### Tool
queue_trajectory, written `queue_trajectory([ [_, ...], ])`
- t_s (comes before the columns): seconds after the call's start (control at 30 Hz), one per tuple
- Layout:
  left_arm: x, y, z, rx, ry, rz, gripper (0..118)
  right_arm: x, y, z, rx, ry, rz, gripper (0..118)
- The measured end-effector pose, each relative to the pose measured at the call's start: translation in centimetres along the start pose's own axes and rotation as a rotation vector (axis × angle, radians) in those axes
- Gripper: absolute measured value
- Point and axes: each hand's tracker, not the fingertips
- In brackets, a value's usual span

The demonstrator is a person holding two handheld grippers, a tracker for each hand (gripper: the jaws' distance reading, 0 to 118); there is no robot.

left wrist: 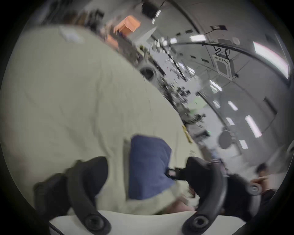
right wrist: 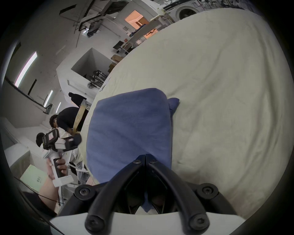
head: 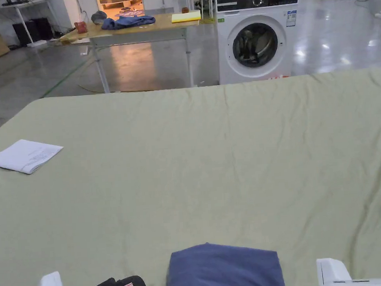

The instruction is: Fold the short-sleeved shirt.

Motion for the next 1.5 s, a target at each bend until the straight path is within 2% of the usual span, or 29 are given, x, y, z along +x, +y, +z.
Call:
queue_trajectory([
  [0.07, -3.0, 0.8, -1.9, -0.14, -0.094, 0.111, 96, 0.1, 0.0, 0.0, -0.001, -0.001, 0.0, 0],
  [0.17, -6.4, 1.4, -5.0, -0.218, -0.076, 0.213, 95, 0.0, -0.2, 0.0, -0.002, 0.003, -0.046, 0],
  [0.23, -6.4, 2.2, -6.9, -0.196, -0.272, 0.241, 95, -0.1, -0.3, 0.0, -0.005, 0.002, -0.053, 0],
  [0.3, -6.1, 2.3, -10.0, -0.28, -0.281, 0.308, 95, -0.1, -0.4, 0.0, -0.002, 0.007, -0.077, 0],
  [0.47, -5.0, 1.2, -15.5, -0.374, -0.372, 0.203, 95, 0.1, -0.5, -0.2, -0.006, 0.01, -0.093, 0],
  [0.5, -4.9, 1.0, -15.9, -0.376, -0.365, 0.18, 92, 0.2, -0.4, -0.2, -0.006, 0.009, -0.093, 0],
  [0.53, -4.9, 0.9, -16.1, -0.357, -0.369, 0.148, 82, 0.3, -0.5, -0.2, -0.005, 0.011, -0.096, 0],
  [0.57, -4.9, 0.7, -16.1, -0.35, -0.348, 0.119, 46, 0.4, -0.6, -0.2, -0.002, 0.015, -0.105, 0],
  [0.6, -5.1, 0.5, -16.1, -0.332, -0.231, 0.072, 19, 0.5, -0.7, -0.2, 0.001, 0.019, -0.114, 0],
  [0.63, -5.5, 0.3, -16.1, -0.325, -0.083, 0.003, 19, 0.6, -0.6, -0.2, 0.001, 0.013, -0.12, 0],
  [0.67, -6.0, 0.3, -16.1, -0.325, -0.081, 0.08, 16, 0.7, -0.7, -0.2, 0.002, 0.021, -0.125, 0],
  [0.7, -4.6, 0.0, -15.7, -0.324, -0.154, 0.115, 15, 0.6, -0.8, -0.2, 0.006, 0.017, -0.127, 0],
  [0.73, -3.8, -0.1, -15.6, -0.332, -0.126, 0.043, 14, 0.4, -0.9, -0.1, 0.012, 0.019, -0.123, 0],
  [0.77, -3.4, 0.0, -15.4, -0.332, -0.091, 0.034, 14, 0.1, -0.8, 0.1, 0.014, 0.012, -0.113, 0],
  [0.83, -2.1, 0.4, -14.4, -0.313, -0.049, 0.031, 14, -1.1, -0.6, 1.0, 0.045, -0.04, -0.052, 0],
  [0.9, -0.3, 0.6, -12.6, -0.287, -0.012, -0.04, 13, -2.5, -0.5, 2.3, 0.078, -0.076, -0.002, 0],
  [1.03, 1.9, 3.9, -7.1, -0.248, 0.023, -0.104, 13, -4.7, -0.7, 5.9, 0.184, -0.022, 0.003, 0],
  [1.17, 1.7, 8.9, -0.2, -0.229, 0.259, -0.239, 14, -7.0, -0.9, 8.5, 0.24, -0.038, 0.032, 0],
  [1.33, -1.1, 15.4, 8.2, -0.227, 0.553, -0.244, 14, -9.3, -0.9, 9.9, 0.26, -0.111, 0.123, 0],
  [1.5, -4.2, 19.1, 12.4, -0.259, 0.899, -0.303, 15, -10.3, -0.4, 9.4, 0.246, -0.177, 0.166, 0],
])
